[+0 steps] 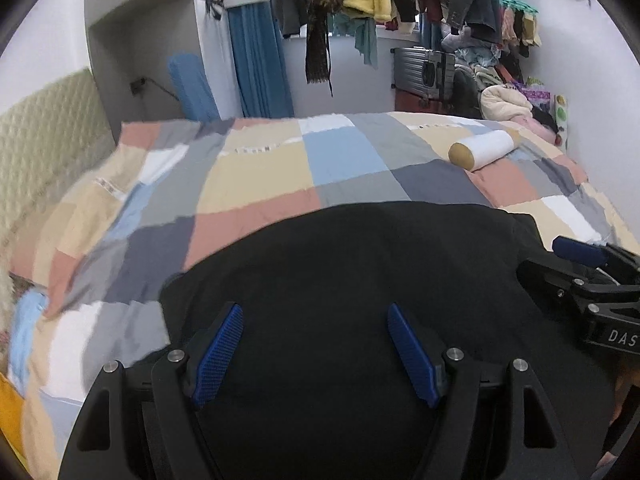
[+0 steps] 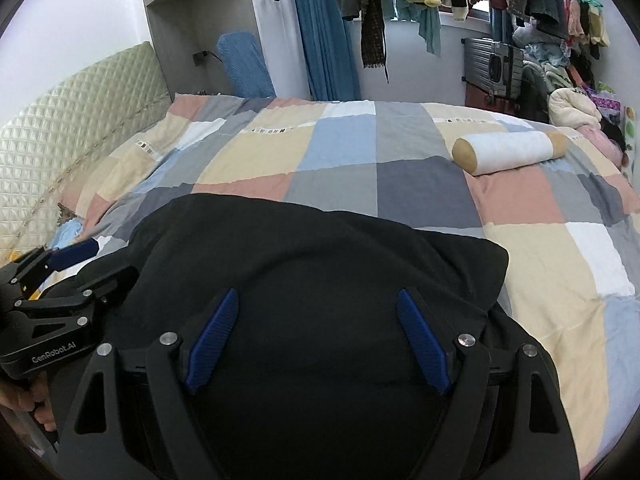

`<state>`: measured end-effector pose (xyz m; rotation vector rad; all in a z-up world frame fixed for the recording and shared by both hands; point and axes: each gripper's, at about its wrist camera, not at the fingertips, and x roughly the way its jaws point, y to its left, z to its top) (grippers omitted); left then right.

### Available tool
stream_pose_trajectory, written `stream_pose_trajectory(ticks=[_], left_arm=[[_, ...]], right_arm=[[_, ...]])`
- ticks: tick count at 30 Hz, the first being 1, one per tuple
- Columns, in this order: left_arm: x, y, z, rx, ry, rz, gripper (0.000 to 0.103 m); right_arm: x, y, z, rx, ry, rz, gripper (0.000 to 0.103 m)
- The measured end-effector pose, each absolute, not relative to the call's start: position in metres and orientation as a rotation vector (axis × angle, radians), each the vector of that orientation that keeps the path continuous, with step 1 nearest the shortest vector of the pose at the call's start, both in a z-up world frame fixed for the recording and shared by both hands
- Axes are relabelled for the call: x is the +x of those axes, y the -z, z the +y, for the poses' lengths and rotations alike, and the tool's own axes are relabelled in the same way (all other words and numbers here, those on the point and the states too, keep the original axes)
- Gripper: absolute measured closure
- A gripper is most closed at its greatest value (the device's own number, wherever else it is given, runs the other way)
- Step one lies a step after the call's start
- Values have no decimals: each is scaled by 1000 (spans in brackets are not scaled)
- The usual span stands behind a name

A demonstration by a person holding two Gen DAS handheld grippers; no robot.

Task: Fold large clothes

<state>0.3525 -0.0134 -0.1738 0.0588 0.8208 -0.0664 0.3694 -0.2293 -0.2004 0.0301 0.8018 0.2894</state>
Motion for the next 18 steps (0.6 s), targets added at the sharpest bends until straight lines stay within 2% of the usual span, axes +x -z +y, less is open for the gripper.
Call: stream_pose_trajectory(ticks=[18], left_arm=[[387, 220, -1, -49, 115, 867, 26]], right_arm=[[409, 256, -219, 89, -289, 909, 10]])
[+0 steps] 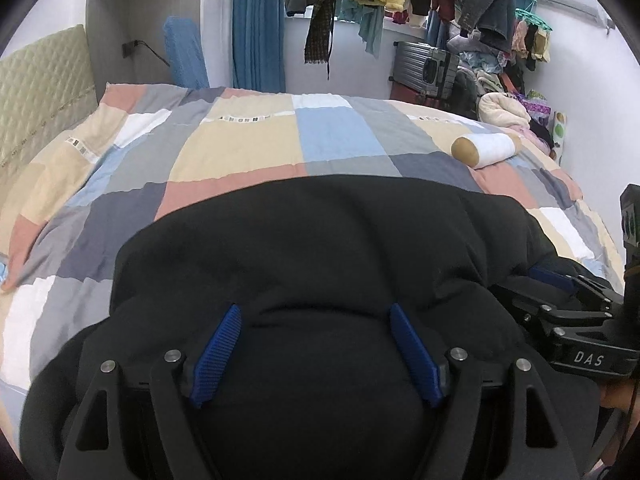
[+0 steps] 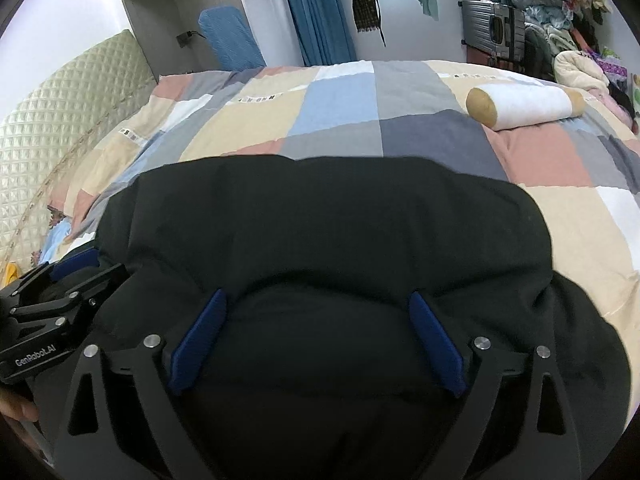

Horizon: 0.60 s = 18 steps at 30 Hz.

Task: Fold large clothes

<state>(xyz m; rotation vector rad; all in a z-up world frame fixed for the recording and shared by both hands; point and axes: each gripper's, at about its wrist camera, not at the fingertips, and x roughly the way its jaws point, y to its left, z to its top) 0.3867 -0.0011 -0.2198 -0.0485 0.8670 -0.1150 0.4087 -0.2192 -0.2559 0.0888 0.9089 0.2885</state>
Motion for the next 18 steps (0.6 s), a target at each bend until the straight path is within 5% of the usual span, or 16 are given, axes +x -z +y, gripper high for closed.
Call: stream_pose_trajectory(ticks=[18], left_arm=[[373, 234, 12, -99, 118, 789, 23]], right_arm=[[401, 265, -205, -5, -245, 855, 7]])
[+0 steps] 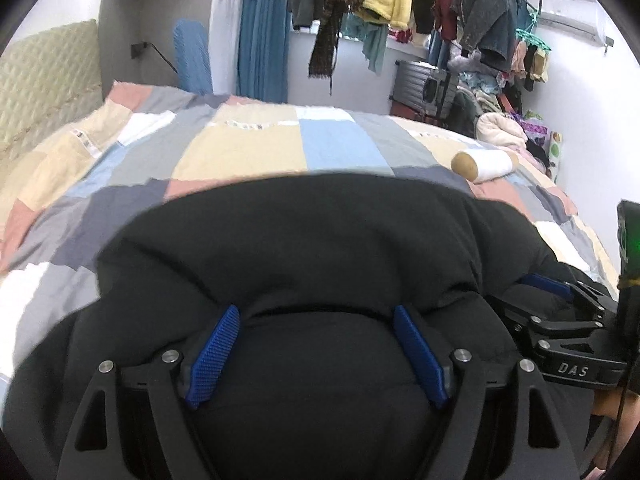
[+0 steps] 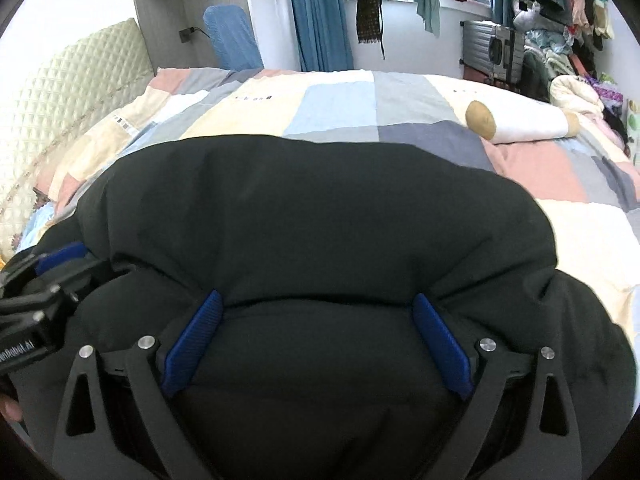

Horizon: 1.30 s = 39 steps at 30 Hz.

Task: Fold large clothes

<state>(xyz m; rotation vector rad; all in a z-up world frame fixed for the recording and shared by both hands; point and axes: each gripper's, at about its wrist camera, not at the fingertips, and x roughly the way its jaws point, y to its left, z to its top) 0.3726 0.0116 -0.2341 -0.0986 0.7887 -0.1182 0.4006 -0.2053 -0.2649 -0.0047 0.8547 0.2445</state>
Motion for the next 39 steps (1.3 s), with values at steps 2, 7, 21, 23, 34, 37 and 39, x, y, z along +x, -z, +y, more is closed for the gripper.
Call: stream_pose_trajectory(ticks=[2, 7, 21, 23, 34, 37, 39], left_arm=[[370, 231, 20, -103, 106, 777, 23], [354, 223, 41, -63, -4, 736, 23], [330, 246, 97, -88, -43, 756, 18], [325, 247, 100, -91, -41, 745, 18], [290, 233, 119, -136, -104, 651, 18], [280, 207, 126, -164, -133, 604, 18], [270, 192, 131, -196, -151, 570, 18]], right_arm=[[397, 261, -208, -7, -243, 845, 7], [396, 258, -221, 7, -250, 843, 7], [373, 259, -277, 74, -192, 831, 7], [370, 261, -289, 92, -172, 849, 6], [337, 248, -310, 111, -117, 833, 6], [324, 232, -310, 99, -101, 806, 0], [316, 221, -313, 111, -107, 778, 0]])
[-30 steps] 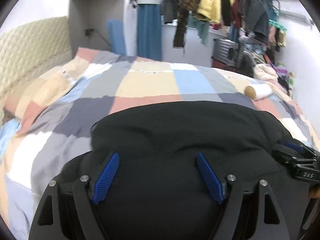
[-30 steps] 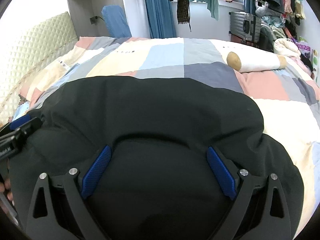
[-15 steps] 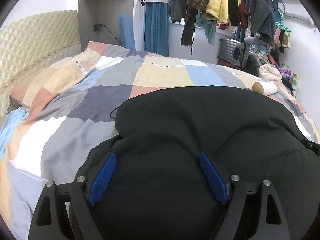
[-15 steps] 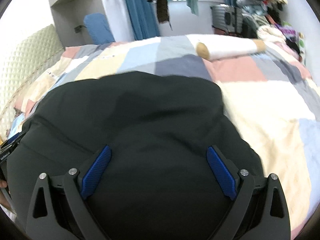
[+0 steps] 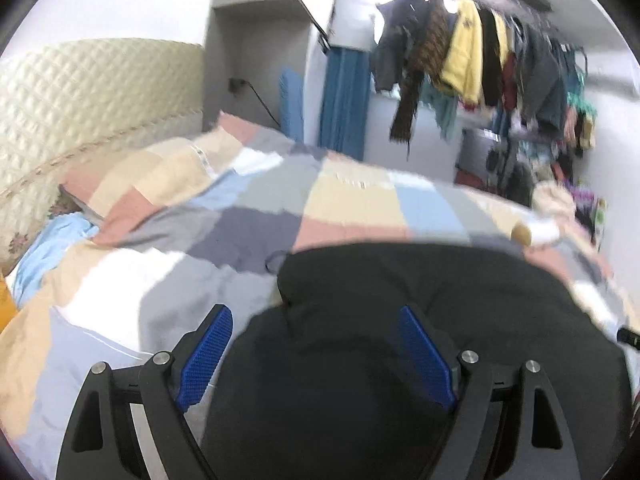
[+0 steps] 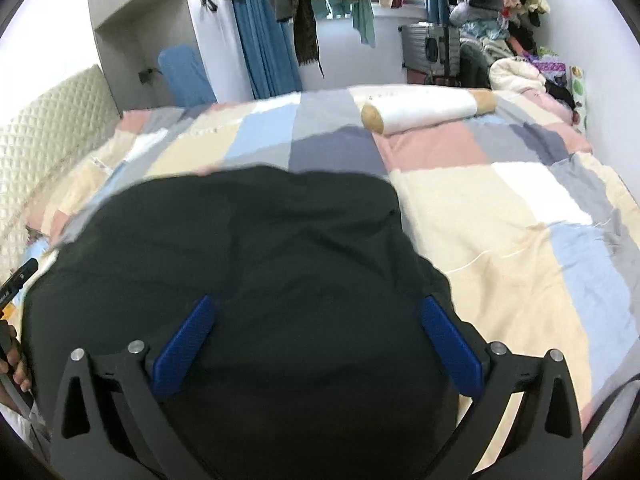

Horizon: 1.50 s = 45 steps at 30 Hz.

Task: Fold large clothes

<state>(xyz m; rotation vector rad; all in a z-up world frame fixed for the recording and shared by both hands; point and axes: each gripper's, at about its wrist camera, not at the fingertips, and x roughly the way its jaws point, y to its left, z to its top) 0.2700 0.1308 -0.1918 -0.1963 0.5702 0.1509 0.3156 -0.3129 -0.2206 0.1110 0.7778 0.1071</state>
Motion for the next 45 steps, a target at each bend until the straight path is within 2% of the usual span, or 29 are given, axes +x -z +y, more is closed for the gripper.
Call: stream_pose_trajectory(ticks=[4, 11, 19, 21, 23, 25, 32, 45], left_arm=[[252, 159, 134, -237, -157, 545, 9], [202, 88, 117, -327, -139, 495, 9], [117, 10, 75, -272, -132, 427, 8], [99, -8, 63, -234, -112, 400, 7], [84, -25, 53, -211, -80, 363, 1], [75, -38, 46, -195, -72, 355, 1], [47, -49, 36, -185, -116, 361, 1], [29, -2, 3, -105, -63, 485, 1]], right_arm=[[296, 189, -317, 133, -108, 703, 0], [263, 125, -310, 133, -116, 597, 0], [178, 52, -268, 92, -234, 483, 0], [161, 37, -261, 88, -249, 439, 0], [143, 21, -256, 96, -271, 396, 0], [129, 10, -252, 95, -292, 359, 0], [89, -2, -240, 54, -291, 286, 0], [71, 50, -237, 61, -264, 396, 0]])
